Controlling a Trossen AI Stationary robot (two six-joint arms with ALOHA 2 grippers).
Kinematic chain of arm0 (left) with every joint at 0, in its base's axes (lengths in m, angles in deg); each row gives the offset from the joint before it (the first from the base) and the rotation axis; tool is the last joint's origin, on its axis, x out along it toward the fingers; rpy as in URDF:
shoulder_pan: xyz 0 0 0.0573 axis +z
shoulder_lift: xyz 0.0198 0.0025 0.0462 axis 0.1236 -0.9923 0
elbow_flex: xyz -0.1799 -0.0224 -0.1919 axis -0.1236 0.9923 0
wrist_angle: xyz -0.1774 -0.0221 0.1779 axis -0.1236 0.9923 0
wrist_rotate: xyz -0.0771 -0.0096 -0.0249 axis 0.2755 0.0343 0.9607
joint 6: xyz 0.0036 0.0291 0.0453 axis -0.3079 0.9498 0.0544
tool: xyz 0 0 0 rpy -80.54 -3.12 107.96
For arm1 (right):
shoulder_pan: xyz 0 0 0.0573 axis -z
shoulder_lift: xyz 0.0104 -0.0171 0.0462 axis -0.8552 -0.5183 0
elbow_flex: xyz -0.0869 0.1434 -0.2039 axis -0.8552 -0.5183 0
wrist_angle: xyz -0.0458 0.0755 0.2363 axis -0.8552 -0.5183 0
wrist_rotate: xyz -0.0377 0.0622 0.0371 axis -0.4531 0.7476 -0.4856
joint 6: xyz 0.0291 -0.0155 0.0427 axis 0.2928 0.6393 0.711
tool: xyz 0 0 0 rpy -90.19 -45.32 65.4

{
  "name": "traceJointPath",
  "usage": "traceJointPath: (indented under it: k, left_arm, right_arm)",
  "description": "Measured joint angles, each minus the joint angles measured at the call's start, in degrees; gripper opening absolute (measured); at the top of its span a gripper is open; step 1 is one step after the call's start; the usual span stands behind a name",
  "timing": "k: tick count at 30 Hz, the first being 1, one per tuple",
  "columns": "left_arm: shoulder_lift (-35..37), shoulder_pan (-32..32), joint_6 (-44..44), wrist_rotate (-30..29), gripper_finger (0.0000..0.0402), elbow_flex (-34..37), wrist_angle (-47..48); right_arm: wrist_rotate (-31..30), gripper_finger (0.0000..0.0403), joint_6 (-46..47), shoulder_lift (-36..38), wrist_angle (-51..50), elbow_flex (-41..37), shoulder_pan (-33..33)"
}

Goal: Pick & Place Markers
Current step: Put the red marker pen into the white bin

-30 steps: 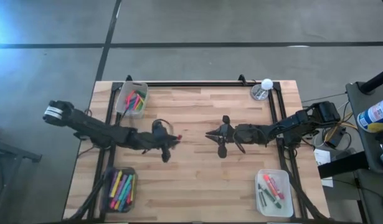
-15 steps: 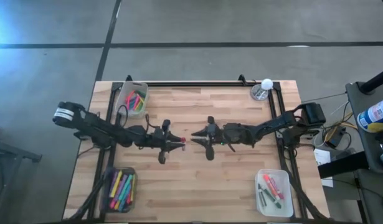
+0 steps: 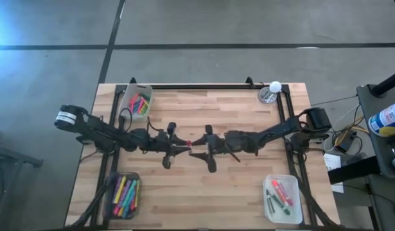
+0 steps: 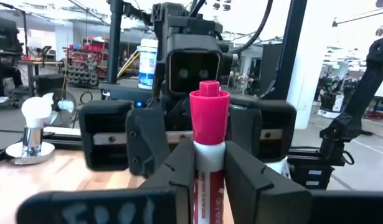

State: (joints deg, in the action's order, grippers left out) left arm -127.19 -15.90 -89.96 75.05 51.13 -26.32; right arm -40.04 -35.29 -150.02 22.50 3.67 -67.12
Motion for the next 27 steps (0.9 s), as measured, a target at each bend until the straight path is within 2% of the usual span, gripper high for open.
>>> traceJointPath:
  k: [7,15,20,27]
  left_arm:
    - [-0.15,0.00,0.06,0.21,0.0055,-0.57,0.34]
    - [1.06,-0.02,0.26,0.19,0.0074,-0.39,2.65]
    - [5.73,0.07,1.21,-0.43,0.0098,-0.20,6.21]
    - [17.48,0.07,4.34,-0.90,0.0102,4.33,15.75]
  right_arm:
    - [0.00,0.0158,-3.51,-3.23,-1.72,3.82,0.10]
    - [-0.02,0.0064,-0.92,-0.95,-8.15,4.23,0.10]
    - [-0.64,0.0059,2.07,1.66,-16.53,3.89,0.02]
    - [-7.77,0.0059,12.02,9.13,-34.97,4.10,-1.66]
